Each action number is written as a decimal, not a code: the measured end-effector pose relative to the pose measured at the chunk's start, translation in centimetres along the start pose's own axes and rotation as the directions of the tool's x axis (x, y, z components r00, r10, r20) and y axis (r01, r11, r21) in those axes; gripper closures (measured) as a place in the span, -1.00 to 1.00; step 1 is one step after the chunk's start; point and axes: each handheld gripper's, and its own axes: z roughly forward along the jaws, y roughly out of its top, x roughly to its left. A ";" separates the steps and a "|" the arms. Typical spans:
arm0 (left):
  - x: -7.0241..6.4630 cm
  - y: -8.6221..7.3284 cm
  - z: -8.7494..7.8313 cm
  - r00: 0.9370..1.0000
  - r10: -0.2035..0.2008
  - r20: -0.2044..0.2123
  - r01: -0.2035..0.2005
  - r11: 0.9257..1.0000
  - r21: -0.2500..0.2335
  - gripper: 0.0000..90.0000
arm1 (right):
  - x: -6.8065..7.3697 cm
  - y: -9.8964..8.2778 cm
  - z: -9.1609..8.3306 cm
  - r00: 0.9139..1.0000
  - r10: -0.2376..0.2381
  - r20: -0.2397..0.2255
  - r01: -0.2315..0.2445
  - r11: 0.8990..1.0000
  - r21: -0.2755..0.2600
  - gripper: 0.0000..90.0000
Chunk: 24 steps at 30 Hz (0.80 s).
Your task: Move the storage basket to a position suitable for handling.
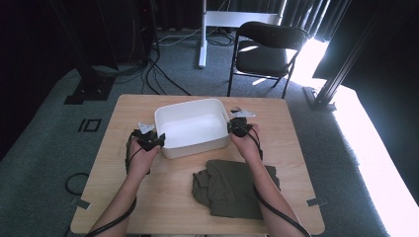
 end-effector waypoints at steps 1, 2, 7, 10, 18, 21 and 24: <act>-0.2 0.1 0.1 1.000 0.008 0.003 -0.008 1.000 0.002 0.48 | -0.2 -0.1 -0.1 1.000 0.000 0.007 0.000 1.000 0.000 0.82; -0.5 0.2 0.3 1.000 0.010 0.005 -0.010 1.000 0.001 0.48 | -0.5 -0.2 -0.3 1.000 -0.002 0.013 0.002 1.000 0.000 0.83; -1.4 0.6 1.0 0.999 0.031 0.019 -0.031 1.000 0.005 0.49 | -1.7 -0.7 -1.0 0.999 0.026 0.025 -0.025 1.000 -0.006 0.83; -1.9 0.8 1.4 0.999 0.032 0.024 -0.032 0.999 0.002 0.51 | -2.2 -0.9 -1.3 0.999 0.037 0.029 -0.037 0.999 -0.001 0.83; -3.4 1.3 2.3 0.998 0.047 0.043 -0.048 0.999 0.006 0.52 | -3.6 -1.5 -2.2 0.996 0.067 0.058 -0.067 0.998 -0.002 0.84; -3.9 1.6 2.6 0.997 0.056 0.050 -0.057 0.998 0.014 0.53 | -4.1 -1.8 -2.5 0.995 0.072 0.064 -0.072 0.997 -0.004 0.84; -4.4 1.7 3.0 0.996 0.060 0.064 -0.061 0.998 0.012 0.53 | -4.7 -2.1 -2.9 0.994 0.084 0.067 -0.084 0.996 -0.005 0.84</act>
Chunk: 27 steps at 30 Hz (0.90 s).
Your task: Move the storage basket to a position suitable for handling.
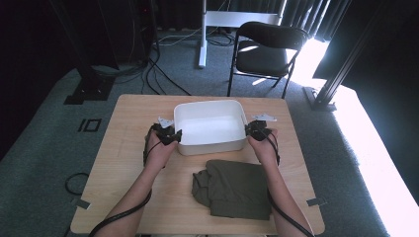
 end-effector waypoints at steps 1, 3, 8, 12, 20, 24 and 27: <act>-0.1 0.0 0.1 1.000 0.002 0.001 -0.002 1.000 0.001 0.53 | -0.2 -0.1 -0.1 1.000 0.006 0.003 -0.006 1.000 -0.001 0.84; -0.5 0.1 0.3 1.000 0.008 0.006 -0.008 1.000 0.001 0.53 | -0.5 -0.2 -0.3 1.000 0.005 0.011 -0.005 1.000 -0.003 0.84; -1.4 0.4 0.8 1.000 0.016 0.018 -0.016 1.000 0.003 0.54 | -1.4 -0.6 -0.8 0.999 0.030 0.019 -0.030 1.000 -0.001 0.84; -2.4 0.7 1.2 0.999 0.025 0.031 -0.025 1.000 0.005 0.54 | -2.3 -1.0 -1.4 0.998 0.048 0.031 -0.048 0.999 0.000 0.84; -3.9 1.2 2.1 0.997 0.047 0.054 -0.048 0.999 0.012 0.54 | -3.9 -1.7 -2.3 0.996 0.081 0.049 -0.080 0.997 -0.005 0.85; -4.8 1.6 2.7 0.996 0.065 0.067 -0.067 0.998 0.017 0.55 | -4.9 -2.1 -2.8 0.994 0.094 0.062 -0.094 0.996 -0.004 0.85; -5.3 1.8 3.1 0.995 0.072 0.076 -0.073 0.997 0.017 0.55 | -5.5 -2.3 -3.1 0.993 0.100 0.067 -0.100 0.995 -0.003 0.84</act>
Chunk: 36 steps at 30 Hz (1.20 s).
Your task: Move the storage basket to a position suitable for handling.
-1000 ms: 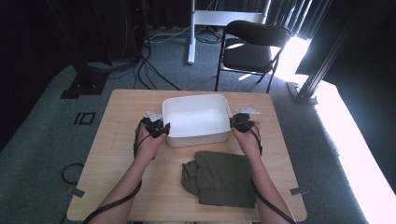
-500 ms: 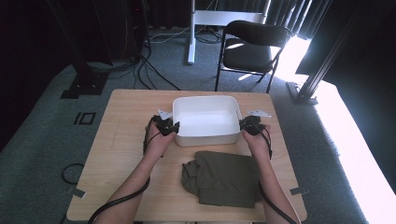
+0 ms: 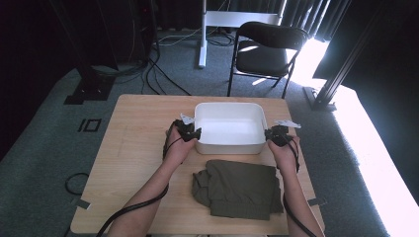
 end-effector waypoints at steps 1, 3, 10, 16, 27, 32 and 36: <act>-0.1 0.1 0.1 1.000 0.002 0.004 -0.002 1.000 0.001 0.55 | -0.2 -0.1 -0.1 1.000 0.005 0.002 -0.005 1.000 0.000 0.84; -0.5 0.3 0.4 1.000 0.011 0.005 -0.011 1.000 0.004 0.55 | -0.5 -0.1 -0.3 1.000 0.006 0.008 -0.006 1.000 0.001 0.84; -1.3 0.8 1.2 0.999 0.024 0.021 -0.024 1.000 0.005 0.56 | -1.6 -0.4 -0.7 0.999 0.025 0.025 -0.025 1.000 -0.001 0.85; -1.9 1.2 1.7 0.999 0.038 0.028 -0.039 0.999 0.010 0.56 | -2.3 -0.6 -1.0 0.998 0.048 0.028 -0.048 0.999 -0.004 0.85; -2.5 1.1 1.6 0.999 0.036 0.027 -0.037 0.999 0.011 0.57 | -2.9 -0.7 -1.3 0.998 0.059 0.031 -0.058 0.998 -0.004 0.86; -2.1 0.8 1.1 0.999 0.028 0.024 -0.028 0.999 0.020 0.54 | -2.7 -0.3 -0.7 0.998 0.063 0.013 -0.063 0.998 -0.001 0.87; -2.0 0.9 1.0 0.999 0.024 0.025 -0.025 0.999 0.032 0.53 | -2.4 -0.2 -0.5 0.999 0.051 0.018 -0.051 0.999 0.003 0.88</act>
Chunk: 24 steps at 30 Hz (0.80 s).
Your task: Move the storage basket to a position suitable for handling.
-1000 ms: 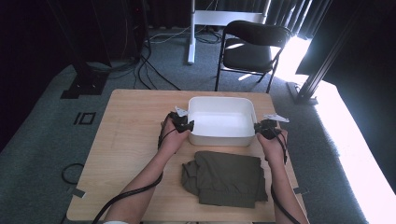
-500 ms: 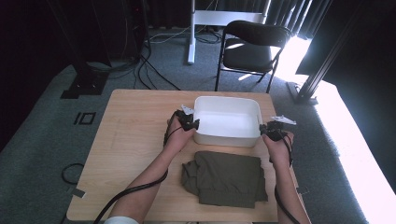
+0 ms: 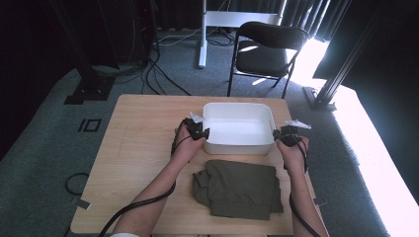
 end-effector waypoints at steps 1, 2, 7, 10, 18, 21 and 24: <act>0.0 0.0 0.0 1.000 0.000 0.000 0.000 1.000 0.000 0.52 | 0.0 0.0 0.0 1.000 -0.002 0.001 0.002 1.000 0.000 0.88; 0.0 0.0 0.0 1.000 0.000 0.006 0.000 1.000 0.007 0.51 | 0.0 0.0 0.0 1.000 -0.004 0.002 0.004 1.000 0.001 0.88; 0.1 0.3 -0.2 0.999 -0.009 0.038 0.008 1.000 0.024 0.35 | 0.0 0.1 -0.2 1.000 -0.017 0.008 0.017 0.999 -0.027 0.69; -0.1 0.5 -0.6 0.999 0.011 0.037 -0.011 1.000 0.005 0.13 | -0.1 0.6 -0.4 1.000 -0.017 -0.013 0.015 0.995 -0.097 0.28; -0.1 0.9 -1.4 0.993 0.036 0.109 -0.027 0.997 -0.078 -0.48 | 0.5 1.3 -1.2 0.993 -0.029 -0.116 0.010 0.987 -0.161 -0.64; -0.2 0.8 -1.7 0.991 0.028 0.128 -0.018 0.997 -0.079 -0.63 | 1.1 1.2 -1.6 0.989 -0.076 -0.129 0.055 0.985 -0.162 -0.70; 0.0 0.6 -2.2 0.990 0.022 0.140 -0.011 0.997 -0.080 -0.63 | 1.3 1.0 -2.0 0.981 -0.069 -0.180 0.040 0.987 -0.155 -0.70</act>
